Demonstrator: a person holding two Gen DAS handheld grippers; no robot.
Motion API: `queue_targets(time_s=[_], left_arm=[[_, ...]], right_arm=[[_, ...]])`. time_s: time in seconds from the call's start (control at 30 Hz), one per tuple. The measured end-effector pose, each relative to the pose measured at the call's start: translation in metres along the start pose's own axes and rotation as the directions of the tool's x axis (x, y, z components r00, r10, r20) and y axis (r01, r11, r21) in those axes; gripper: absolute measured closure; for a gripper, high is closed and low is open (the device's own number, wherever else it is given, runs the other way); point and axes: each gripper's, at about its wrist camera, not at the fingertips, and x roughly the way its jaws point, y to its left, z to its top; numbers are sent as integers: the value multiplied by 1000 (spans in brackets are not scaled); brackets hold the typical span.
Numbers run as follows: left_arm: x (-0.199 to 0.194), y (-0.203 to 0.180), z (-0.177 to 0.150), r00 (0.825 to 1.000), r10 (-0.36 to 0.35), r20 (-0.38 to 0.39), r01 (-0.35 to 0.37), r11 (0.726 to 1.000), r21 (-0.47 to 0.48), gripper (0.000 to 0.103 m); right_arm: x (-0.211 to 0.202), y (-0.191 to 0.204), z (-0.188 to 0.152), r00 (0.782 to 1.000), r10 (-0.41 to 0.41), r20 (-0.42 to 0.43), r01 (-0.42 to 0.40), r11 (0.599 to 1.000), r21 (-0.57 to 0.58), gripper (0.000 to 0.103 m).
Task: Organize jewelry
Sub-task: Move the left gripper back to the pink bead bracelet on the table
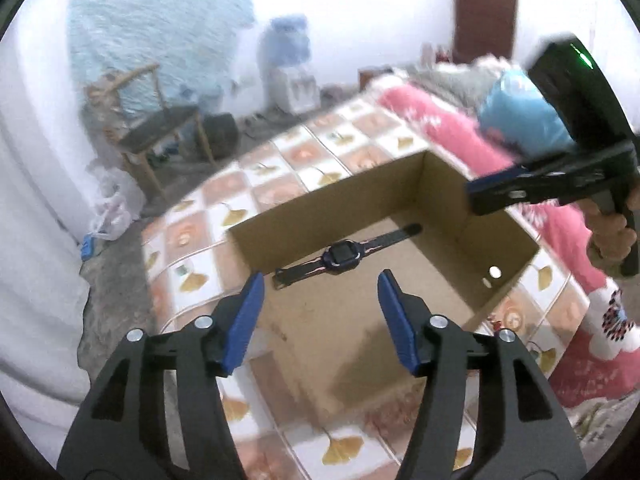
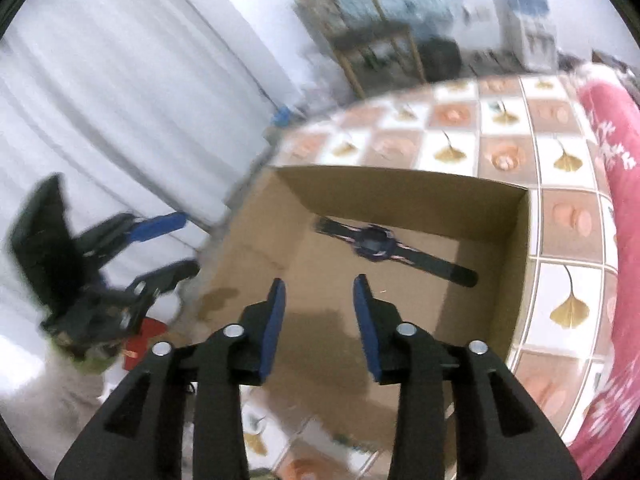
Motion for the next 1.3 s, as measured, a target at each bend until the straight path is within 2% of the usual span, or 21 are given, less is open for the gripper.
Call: queue_targets(time_s=[0.07,0.13,0.2,0.27,0.33,0.37,0.43,0.6,0.67,0.8,0.87,0.97,1.1,1.23,1.3], left_arm=[[-25,4,-26,998,7,57,-5,999,-47,39],[-40,4,-52,994,30,105,-21,996,-84,39],[-49,1,-77,989,36,144,-20,994,-110,39],[-48,-1,-101,989,23,144,2,985,-170,39],[-41,-4,-118,992,7,128,21,977,-212,39],[-35,-6,-126,993,-3,120,30,973,-229,39],[-23,-13,-138,996,-32,89,53,969,-243,39],[19,-40,-164,998,-61,-4,59,977,-203,40],[29,-45,-172,997,-74,-22,68,979,-190,48],[53,-42,-178,996,-41,-82,23,978,-207,66],[61,-37,-179,995,-41,-87,20,972,-233,73],[71,-33,-178,994,-50,-101,23,967,-255,77],[81,-32,-181,990,-41,-133,7,969,-246,83],[86,-31,-182,990,-37,-139,4,973,-230,94],[85,-32,-182,990,-37,-135,6,975,-222,94]], right_arm=[[-8,1,-27,999,44,21,-44,999,10,66],[-3,1,-55,998,70,5,-70,997,34,66],[6,3,-81,999,50,-9,-49,997,67,66],[26,1,-111,999,25,-44,-20,992,127,66],[42,0,-130,997,58,-59,-46,982,184,67],[51,1,-140,996,49,-70,-34,978,206,69],[64,5,-149,996,16,-83,2,979,203,69],[84,24,-150,993,-36,-108,51,989,137,72],[92,29,-148,993,-66,-102,75,993,91,76],[110,39,-138,990,-110,-90,113,993,28,81],[124,41,-134,986,-141,-87,142,990,2,83],[142,48,-130,979,-183,-91,180,983,-36,86],[159,54,-129,969,-229,-91,223,972,-79,87],[172,61,-130,950,-298,-92,284,948,-140,90],[177,62,-130,948,-302,-95,287,946,-149,93]])
